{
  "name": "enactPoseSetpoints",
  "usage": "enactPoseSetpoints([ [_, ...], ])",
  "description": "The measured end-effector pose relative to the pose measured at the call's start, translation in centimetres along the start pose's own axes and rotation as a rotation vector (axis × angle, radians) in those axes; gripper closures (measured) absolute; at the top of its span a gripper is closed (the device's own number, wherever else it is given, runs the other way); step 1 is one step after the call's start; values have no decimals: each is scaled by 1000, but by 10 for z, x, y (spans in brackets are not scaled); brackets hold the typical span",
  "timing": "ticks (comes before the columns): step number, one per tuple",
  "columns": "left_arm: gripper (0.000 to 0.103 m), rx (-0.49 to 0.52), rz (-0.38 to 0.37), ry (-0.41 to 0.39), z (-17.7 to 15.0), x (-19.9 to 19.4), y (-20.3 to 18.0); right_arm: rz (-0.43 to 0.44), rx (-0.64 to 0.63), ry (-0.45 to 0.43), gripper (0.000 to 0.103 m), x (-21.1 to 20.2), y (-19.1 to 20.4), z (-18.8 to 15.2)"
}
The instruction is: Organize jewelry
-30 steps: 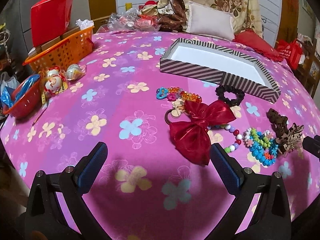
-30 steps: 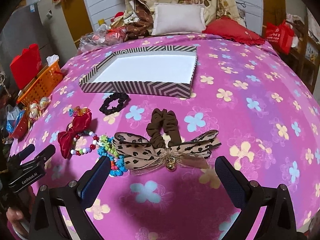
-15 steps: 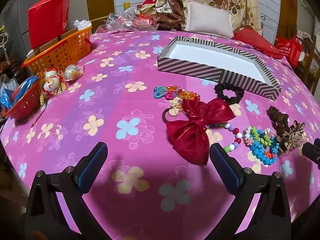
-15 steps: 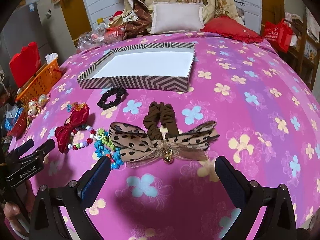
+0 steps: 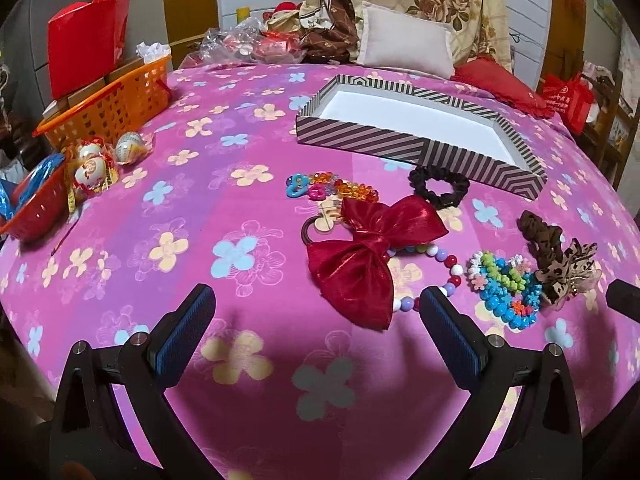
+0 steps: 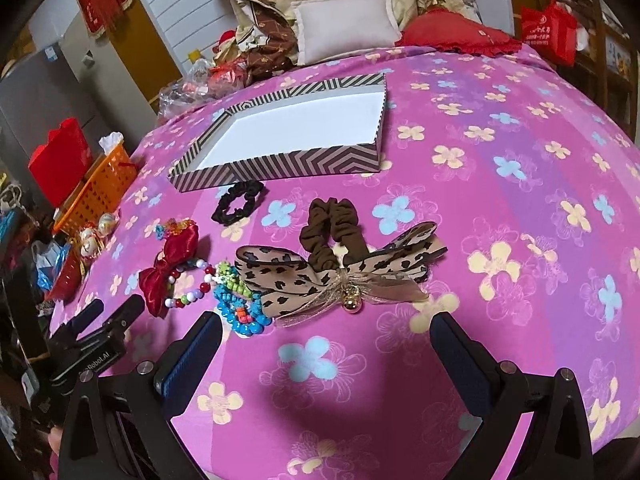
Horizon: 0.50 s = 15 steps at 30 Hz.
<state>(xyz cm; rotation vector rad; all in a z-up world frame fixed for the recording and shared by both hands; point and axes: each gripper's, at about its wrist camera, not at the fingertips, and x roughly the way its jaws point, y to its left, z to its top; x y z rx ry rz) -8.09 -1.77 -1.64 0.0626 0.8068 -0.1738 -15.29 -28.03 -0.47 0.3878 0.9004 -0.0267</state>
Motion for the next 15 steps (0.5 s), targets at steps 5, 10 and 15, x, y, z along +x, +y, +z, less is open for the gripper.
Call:
enactPoseSetpoints([
  [5,1,1,1,-2,-1,-1,2,32,18,39,0,6,1,-1],
  [10,1,-24,-7,6,-2,0,9,-8,-28,45,0,8,6,-2],
  [15,1,-64,-29,20,-1,2,14,-53,-62,32,0,6,8,-1],
])
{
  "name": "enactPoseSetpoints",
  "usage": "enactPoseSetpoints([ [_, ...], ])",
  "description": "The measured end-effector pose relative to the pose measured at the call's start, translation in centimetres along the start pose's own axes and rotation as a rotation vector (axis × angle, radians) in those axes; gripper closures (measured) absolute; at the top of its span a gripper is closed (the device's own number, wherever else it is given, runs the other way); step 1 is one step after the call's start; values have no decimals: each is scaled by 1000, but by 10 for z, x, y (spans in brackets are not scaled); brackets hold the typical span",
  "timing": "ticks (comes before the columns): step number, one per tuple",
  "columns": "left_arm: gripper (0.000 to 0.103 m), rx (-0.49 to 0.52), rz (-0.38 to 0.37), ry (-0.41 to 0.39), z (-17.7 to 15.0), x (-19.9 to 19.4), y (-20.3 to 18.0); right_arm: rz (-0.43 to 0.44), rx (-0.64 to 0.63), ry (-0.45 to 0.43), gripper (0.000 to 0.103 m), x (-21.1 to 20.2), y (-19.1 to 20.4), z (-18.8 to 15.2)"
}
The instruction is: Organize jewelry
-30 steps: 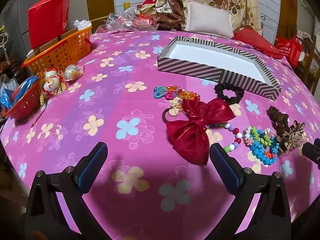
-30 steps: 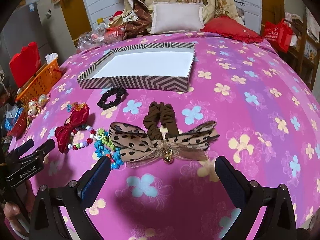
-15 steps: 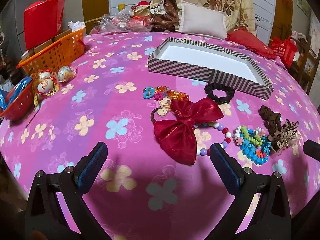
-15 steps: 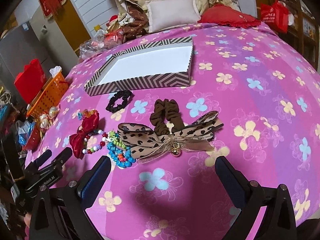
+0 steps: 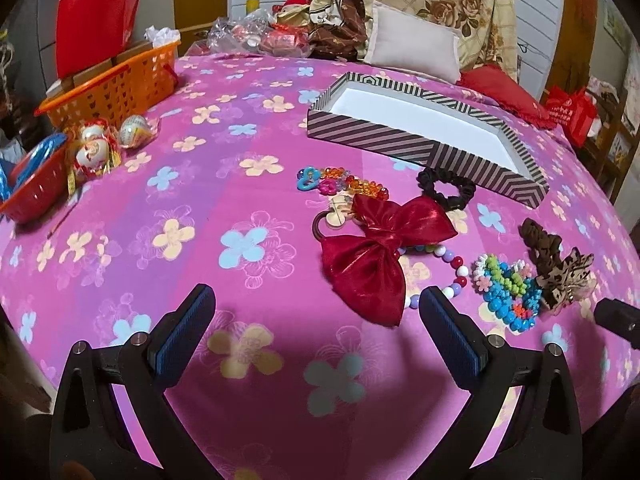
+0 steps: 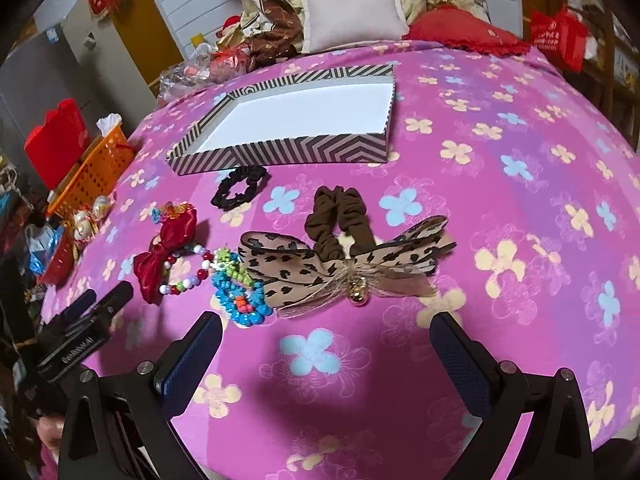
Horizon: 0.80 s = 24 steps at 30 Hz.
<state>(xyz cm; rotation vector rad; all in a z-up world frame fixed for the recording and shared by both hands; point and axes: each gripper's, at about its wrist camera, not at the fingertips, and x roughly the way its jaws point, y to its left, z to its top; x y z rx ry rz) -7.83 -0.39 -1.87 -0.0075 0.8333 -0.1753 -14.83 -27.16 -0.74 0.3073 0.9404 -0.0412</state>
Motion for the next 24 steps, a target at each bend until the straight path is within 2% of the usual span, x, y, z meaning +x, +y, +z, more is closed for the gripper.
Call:
enactPoseSetpoints([
  [5,1,0,2,-5,0,-1,-1,-67,-42,-24,0,-3,-2,1],
  [13,1,3,5,-2,0,1,-1,-70,-43,-85,0,-13,-13,8],
  [24,1,19,61,8,-1,6,2,-75,-63,-36,0,3,-15,3],
])
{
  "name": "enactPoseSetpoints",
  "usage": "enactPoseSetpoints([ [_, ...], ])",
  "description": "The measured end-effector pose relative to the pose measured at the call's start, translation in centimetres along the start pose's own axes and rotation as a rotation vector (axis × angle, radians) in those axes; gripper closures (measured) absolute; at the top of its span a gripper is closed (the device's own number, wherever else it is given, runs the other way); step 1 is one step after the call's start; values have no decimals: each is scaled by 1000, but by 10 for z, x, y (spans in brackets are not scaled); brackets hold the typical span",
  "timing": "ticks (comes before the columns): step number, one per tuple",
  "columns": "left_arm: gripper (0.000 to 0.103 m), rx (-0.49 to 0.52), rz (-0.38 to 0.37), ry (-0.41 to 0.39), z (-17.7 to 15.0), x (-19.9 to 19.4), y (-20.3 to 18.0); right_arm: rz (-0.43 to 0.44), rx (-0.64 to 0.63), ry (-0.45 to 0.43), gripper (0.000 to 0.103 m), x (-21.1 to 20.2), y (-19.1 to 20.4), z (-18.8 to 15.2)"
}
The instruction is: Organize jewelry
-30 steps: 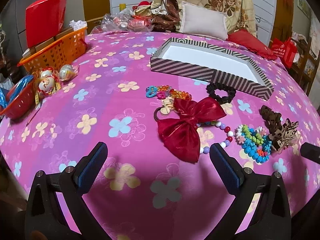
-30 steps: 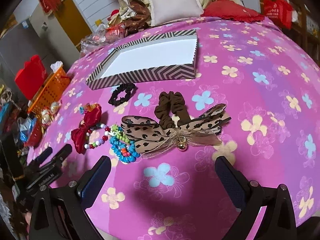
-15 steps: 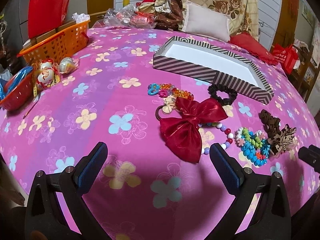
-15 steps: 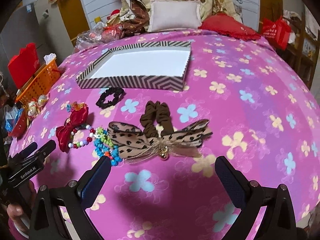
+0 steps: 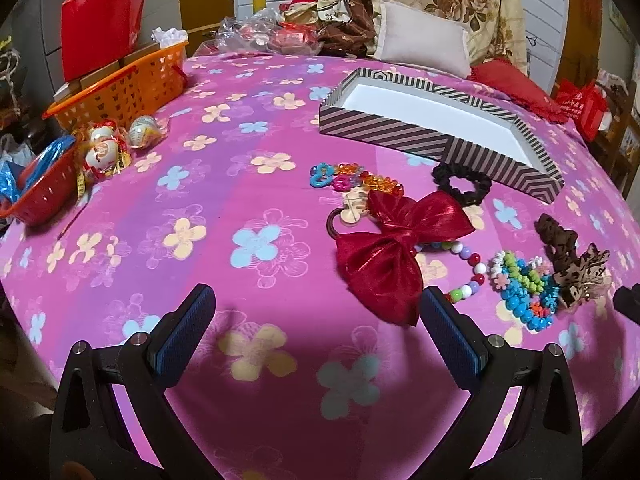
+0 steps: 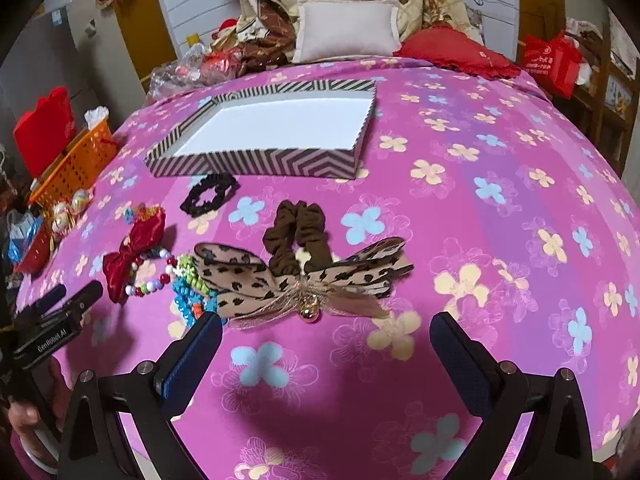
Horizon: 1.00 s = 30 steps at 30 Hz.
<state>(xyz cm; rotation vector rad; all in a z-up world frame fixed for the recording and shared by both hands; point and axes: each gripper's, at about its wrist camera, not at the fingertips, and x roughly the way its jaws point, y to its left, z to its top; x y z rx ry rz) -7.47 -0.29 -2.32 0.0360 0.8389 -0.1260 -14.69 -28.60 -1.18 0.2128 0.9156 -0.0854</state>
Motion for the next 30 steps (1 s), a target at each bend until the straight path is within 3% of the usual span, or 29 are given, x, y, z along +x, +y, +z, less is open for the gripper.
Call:
enactPoseSetpoints([
  [19,1,17,54,11,1,4,0,25,-15,25,0,9,4,-4],
  [30,1,6,49,25,0,7,3,43,-16,33,0,12,1,-9],
])
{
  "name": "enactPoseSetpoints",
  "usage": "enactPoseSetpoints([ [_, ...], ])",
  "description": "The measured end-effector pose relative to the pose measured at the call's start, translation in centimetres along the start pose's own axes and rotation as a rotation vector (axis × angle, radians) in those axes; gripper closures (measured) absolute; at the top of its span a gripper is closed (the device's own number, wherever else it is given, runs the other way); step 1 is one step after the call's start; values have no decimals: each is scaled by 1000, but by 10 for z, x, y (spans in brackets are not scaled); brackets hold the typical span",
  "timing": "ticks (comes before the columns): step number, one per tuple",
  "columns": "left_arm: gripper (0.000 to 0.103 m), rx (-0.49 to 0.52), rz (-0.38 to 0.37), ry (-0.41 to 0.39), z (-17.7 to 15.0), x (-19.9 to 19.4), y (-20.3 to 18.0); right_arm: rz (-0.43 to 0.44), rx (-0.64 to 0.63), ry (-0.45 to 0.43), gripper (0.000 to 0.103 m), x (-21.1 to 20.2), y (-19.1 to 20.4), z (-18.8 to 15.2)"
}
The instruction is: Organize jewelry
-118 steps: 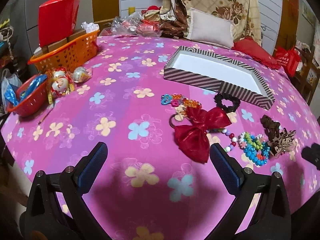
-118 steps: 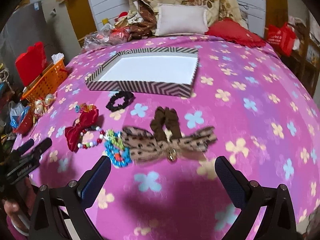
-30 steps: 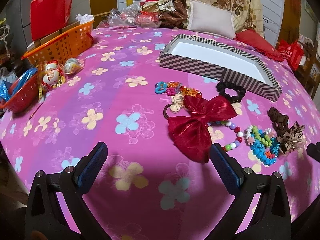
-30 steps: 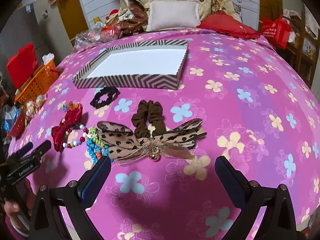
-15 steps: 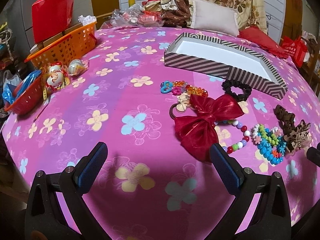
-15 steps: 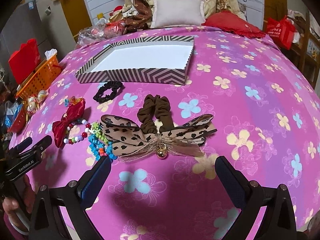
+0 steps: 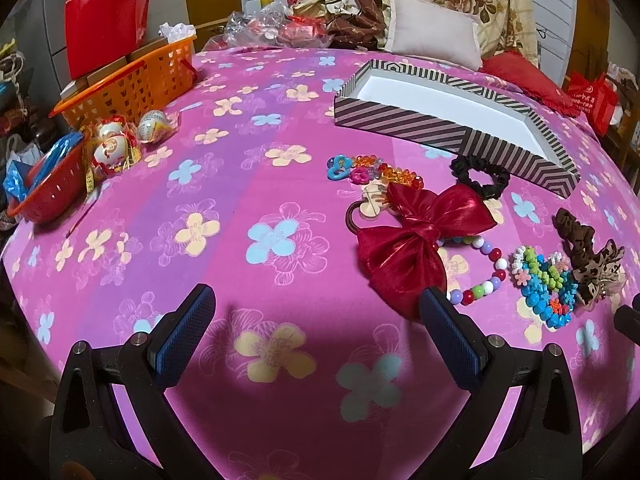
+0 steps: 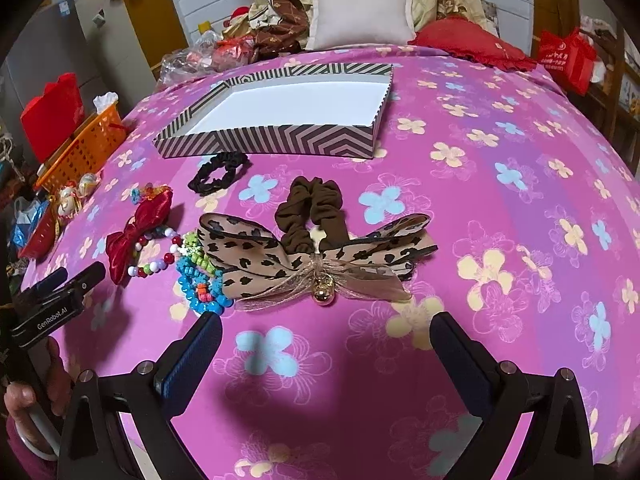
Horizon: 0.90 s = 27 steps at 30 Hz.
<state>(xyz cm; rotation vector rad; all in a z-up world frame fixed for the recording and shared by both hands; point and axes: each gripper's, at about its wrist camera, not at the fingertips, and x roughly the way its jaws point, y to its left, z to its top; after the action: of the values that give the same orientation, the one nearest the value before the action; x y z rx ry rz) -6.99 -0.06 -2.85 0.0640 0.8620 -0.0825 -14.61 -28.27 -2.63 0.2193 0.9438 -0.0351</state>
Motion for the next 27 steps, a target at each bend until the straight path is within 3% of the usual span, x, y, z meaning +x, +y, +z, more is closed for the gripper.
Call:
enactPoseSetpoints([
  [6,1,-6,-19,-7,-1,-1,4,20,24,5,0,0,-7,0],
  [15,1,-16,-146,5,11,-7,8,-1,-8,-15,0,-3,-10,4],
  [23,1,144,-154,21,29,-3,-26,4,-32,-16,0,2,-13,9],
  [27,1,170,-165,58,35,10,-31,8,-64,-32,0,4,-9,15],
])
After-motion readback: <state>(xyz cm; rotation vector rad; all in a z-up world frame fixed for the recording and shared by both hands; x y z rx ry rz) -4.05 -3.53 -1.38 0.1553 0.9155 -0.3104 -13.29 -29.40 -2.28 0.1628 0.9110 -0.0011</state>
